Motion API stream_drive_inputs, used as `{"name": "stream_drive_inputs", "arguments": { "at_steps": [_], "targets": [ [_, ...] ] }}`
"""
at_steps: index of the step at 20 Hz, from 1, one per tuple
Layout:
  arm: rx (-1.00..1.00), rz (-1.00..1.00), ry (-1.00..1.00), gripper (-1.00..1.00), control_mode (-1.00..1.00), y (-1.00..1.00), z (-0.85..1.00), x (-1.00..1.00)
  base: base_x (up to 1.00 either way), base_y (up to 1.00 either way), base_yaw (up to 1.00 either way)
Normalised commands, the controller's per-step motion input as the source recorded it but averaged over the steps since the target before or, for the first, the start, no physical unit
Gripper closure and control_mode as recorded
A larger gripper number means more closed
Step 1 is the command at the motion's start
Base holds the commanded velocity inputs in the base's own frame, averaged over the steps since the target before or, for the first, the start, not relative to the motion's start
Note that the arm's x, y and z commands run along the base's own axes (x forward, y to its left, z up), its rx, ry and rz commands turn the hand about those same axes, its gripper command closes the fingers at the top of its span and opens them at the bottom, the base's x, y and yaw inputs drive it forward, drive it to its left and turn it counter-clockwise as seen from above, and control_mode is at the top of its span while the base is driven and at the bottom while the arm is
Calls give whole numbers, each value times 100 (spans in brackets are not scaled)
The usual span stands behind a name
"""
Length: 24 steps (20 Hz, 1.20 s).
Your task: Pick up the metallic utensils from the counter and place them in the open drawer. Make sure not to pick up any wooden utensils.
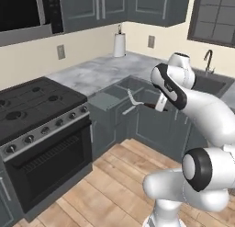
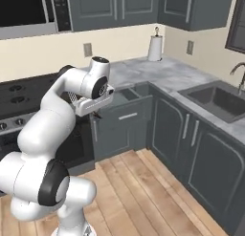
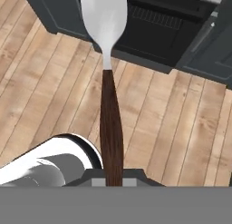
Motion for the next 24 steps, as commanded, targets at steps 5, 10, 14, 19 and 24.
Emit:
{"name": "stream_drive_inputs", "arguments": {
  "at_steps": [5, 10, 14, 19, 24],
  "targets": [
    [0, 0, 0, 100, 100, 0, 0, 0, 76, -40, 28],
    [0, 0, 0, 100, 100, 0, 0, 0, 77, -31, 32],
    [0, 0, 0, 100, 100, 0, 0, 0, 74, -33, 32],
    [0, 0, 0, 100, 100, 0, 0, 0, 71, -34, 33],
    [0, 0, 0, 100, 100, 0, 0, 0, 63, -36, 33]
  ]
}}
